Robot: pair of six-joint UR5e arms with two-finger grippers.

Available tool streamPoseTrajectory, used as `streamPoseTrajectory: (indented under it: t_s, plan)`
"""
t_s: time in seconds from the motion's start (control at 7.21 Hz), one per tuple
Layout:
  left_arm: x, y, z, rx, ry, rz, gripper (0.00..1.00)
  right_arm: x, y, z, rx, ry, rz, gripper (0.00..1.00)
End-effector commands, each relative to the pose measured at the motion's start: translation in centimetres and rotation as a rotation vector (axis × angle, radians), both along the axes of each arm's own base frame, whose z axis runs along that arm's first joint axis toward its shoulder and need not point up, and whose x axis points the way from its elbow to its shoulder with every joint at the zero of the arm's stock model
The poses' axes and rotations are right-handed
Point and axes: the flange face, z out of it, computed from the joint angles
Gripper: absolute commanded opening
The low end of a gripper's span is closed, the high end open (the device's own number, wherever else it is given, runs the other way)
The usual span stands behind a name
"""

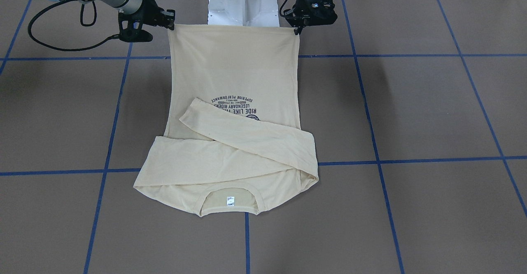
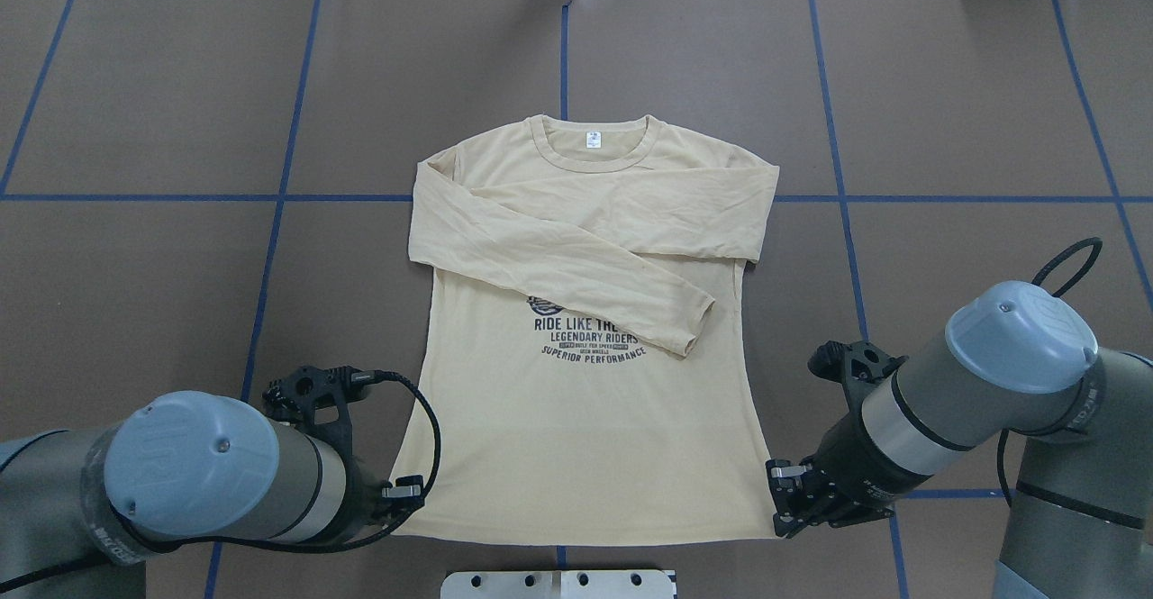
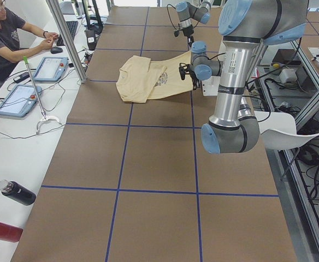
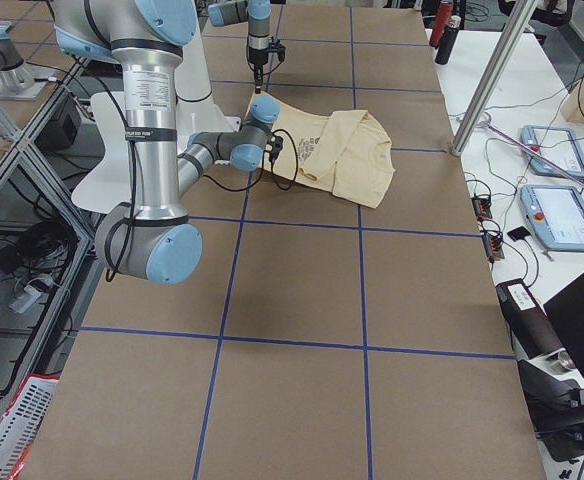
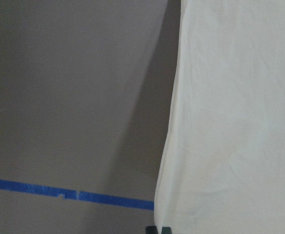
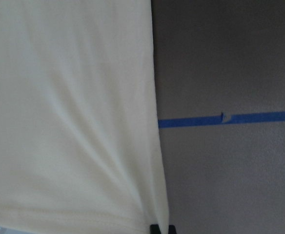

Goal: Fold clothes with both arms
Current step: 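Lift the hem with both grippers and fold it toward the collar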

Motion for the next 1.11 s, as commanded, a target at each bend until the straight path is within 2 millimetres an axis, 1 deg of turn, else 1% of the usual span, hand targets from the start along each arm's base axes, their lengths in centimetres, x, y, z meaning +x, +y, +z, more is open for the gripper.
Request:
streamPoseTrajectory:
  t_s: [0.0,0.14,0.28,0.42,0.55,0.69,0.83,0.97]
  plan:
    - [0.2,2.1,-0.4,-0.024,0.0,0.055,0.0,0.0,1.2,0.1,-0.042,0.007,-0.043,0.0]
    - [0.2,2.0,-0.9,-0.022,0.011,0.052,0.0,-0.6,1.2,-0.2,-0.034,-0.005,-0.046,0.0]
    - [-0.3,0.5,-1.9,-0.013,0.031,0.024,0.0,-1.1,-1.7,-1.1,-0.016,-0.024,0.009,0.0]
    - [-1.3,-2.4,-2.7,-0.002,0.047,-0.032,0.0,0.0,-5.0,-1.6,-0.008,-0.037,0.074,0.0]
    - [-2.7,-5.1,-2.9,0.005,0.052,-0.088,0.0,2.0,-7.6,-1.6,0.009,-0.046,0.13,0.0]
    - [-4.5,-8.2,-4.6,0.073,0.084,-0.119,0.0,3.0,-10.1,-1.2,0.034,-0.045,0.177,0.0]
    - [-6.4,-11.2,-4.6,0.104,0.08,-0.167,0.0,2.6,-13.3,-1.1,0.068,-0.047,0.205,0.0]
    - [-7.8,-14.2,-4.5,0.14,0.076,-0.181,0.0,2.0,-16.5,-1.5,0.069,-0.043,0.242,0.0]
